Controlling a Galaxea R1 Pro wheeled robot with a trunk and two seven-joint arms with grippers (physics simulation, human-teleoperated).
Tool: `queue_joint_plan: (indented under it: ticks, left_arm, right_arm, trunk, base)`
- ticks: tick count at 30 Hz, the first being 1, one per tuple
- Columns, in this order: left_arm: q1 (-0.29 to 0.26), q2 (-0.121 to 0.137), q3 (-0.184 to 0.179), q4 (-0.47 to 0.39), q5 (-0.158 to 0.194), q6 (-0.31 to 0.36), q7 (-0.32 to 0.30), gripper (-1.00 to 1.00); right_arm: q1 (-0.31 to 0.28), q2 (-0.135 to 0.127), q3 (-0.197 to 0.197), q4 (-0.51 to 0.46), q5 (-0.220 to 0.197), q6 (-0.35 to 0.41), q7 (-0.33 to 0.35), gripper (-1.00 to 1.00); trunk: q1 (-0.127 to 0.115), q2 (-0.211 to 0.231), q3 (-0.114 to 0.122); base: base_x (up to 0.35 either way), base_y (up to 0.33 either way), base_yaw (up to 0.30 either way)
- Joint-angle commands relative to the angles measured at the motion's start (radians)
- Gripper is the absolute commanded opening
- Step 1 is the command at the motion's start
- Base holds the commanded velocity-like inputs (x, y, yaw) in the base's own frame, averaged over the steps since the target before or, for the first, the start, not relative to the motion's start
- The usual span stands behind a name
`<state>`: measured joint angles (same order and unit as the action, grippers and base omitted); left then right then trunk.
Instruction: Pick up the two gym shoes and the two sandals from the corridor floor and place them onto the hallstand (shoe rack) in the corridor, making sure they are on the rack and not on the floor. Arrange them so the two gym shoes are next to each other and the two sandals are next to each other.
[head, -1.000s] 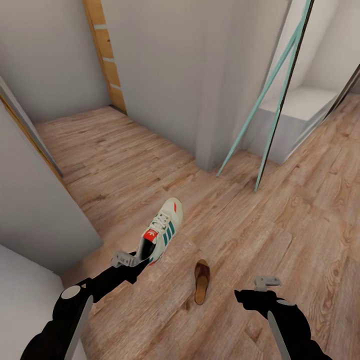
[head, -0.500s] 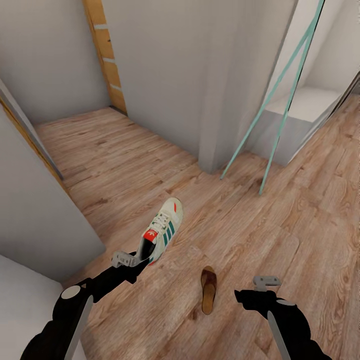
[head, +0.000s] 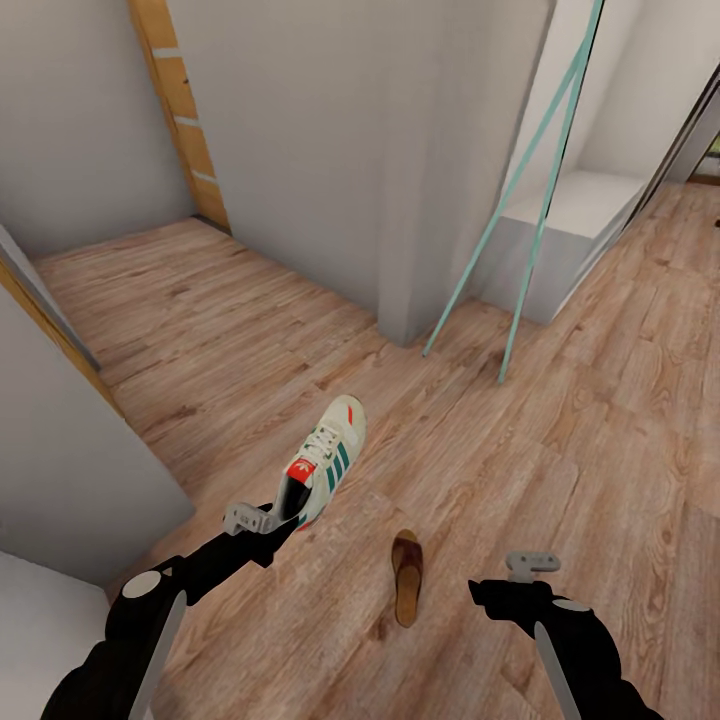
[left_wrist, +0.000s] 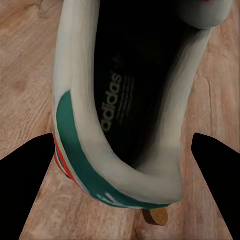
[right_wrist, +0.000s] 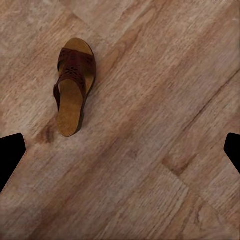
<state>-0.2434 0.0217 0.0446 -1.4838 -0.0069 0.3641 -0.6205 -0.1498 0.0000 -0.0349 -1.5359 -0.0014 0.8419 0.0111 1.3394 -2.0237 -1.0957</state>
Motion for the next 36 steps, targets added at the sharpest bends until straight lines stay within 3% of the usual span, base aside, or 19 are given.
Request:
queue_joint_plan:
  ticks: [1,30,33,36]
  left_arm:
    - [-0.001,0.000,0.001,-0.001,0.000,0.007,-0.006,-1.00]
    - [-0.001,0.002,-0.009,-0.004,0.000,0.007,-0.008,-1.00]
    - [-0.001,0.002,-0.010,-0.004,0.000,0.007,-0.008,-1.00]
    - [-0.001,0.001,-0.009,-0.004,0.000,0.007,-0.008,-1.00]
  right_arm:
    - [0.000,0.000,0.000,-0.001,0.000,0.005,0.001,1.00]
    - [0.000,0.004,0.002,0.036,0.006,0.002,-0.005,1.00]
    - [0.000,0.019,0.003,0.039,0.009,0.002,-0.007,1.00]
    - [0.000,0.053,0.002,0.040,0.008,0.002,-0.007,1.00]
  trunk:
    - [0.000,0.000,-0.001]
    - [0.000,0.000,-0.001]
    - [0.000,0.000,-0.001]
    - [0.000,0.000,-0.001]
  base:
    - [0.012,0.026,-0.003]
    - [0.000,0.001,0.000]
    - [0.000,0.000,0.000]
    - [0.000,0.000,0.000]
